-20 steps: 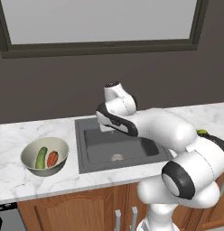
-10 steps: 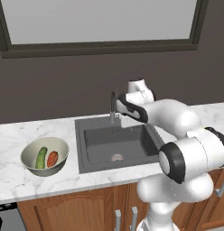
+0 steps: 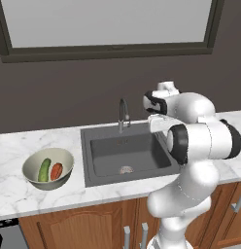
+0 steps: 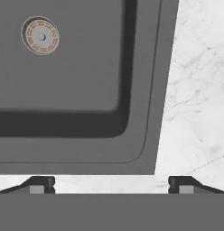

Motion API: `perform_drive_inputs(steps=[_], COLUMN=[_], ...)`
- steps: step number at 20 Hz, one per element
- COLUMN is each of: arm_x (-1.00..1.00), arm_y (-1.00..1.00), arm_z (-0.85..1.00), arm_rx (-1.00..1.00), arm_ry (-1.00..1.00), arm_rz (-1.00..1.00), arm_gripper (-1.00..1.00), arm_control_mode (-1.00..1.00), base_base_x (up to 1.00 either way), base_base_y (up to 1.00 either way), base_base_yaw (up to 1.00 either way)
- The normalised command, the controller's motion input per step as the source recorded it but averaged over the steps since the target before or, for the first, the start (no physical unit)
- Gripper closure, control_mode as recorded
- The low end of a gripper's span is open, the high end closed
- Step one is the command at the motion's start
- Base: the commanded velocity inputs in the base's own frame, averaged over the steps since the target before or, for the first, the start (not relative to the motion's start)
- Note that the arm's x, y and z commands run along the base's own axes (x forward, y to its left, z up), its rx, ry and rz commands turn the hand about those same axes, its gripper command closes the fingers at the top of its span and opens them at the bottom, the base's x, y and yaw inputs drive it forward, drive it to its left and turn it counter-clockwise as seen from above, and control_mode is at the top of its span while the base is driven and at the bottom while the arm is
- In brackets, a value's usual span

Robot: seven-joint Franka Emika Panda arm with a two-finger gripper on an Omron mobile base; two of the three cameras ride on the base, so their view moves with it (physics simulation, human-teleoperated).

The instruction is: There is a mixed pile of frozen fruits and vegetables on the counter. Locate all the frozen vegetables and place the items in a bowl on the counter. Take all the frozen fruits and defrost them in a running sink.

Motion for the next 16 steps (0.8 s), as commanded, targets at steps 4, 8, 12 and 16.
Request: perform_drive_inputs(steps=[4, 8, 12, 16], arm_x=[0.08, 0.16, 0.19, 0.05], arm_y=[-0.83, -0.91, -0.83, -0.3], arm_z=[-0.29, -0.19, -0.16, -0.13], arm_rx=[0.11, 0.13, 0.09, -0.01], arm_ry=[0.07, 0.12, 0.06, -0.02], arm_rz=[0.09, 0.04, 0.05, -0.01], arm_gripper=[-1.0, -1.0, -1.0, -1.0], arm_control_mode=[-1.0, -1.0, -1.0, -1.0], base_base_x=[0.0, 0.0, 0.0, 0.0], base_base_y=[0.0, 0.0, 0.0, 0.0], base_base_yaw=[0.0, 0.0, 0.0, 0.0])
